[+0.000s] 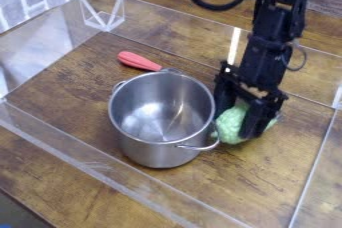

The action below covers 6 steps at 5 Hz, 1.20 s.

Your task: Put the green object in the silver pot

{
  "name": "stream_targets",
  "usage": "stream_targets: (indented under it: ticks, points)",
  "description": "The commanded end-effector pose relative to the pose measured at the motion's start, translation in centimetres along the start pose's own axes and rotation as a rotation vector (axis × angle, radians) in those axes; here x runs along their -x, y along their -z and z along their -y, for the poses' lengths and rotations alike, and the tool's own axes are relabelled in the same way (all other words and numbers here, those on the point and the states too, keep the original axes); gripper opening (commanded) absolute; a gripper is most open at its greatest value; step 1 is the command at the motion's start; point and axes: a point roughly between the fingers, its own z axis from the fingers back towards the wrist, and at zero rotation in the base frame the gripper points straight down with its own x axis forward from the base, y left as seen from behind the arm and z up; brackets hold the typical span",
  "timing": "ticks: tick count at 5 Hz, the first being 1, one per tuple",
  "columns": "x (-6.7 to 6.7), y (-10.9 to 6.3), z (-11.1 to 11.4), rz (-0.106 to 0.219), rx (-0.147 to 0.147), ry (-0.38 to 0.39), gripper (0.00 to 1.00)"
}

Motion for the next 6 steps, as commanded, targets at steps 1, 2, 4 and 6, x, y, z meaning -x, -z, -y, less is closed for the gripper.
stream_targets:
  ticks: [1, 2, 4, 6]
  points:
    - [2.1, -5.6, 0.6, 0.167, -0.072, -0.039, 0.0]
    - [2.9, -5.9, 0.5, 0.199, -0.095, -0.096, 0.0]
    - [1.6, -6.9, 0.1, 0.23, -0.11, -0.156, 0.0]
    - [5.4, -8.6, -1.4, 0.281, -0.156, -0.164, 0.0]
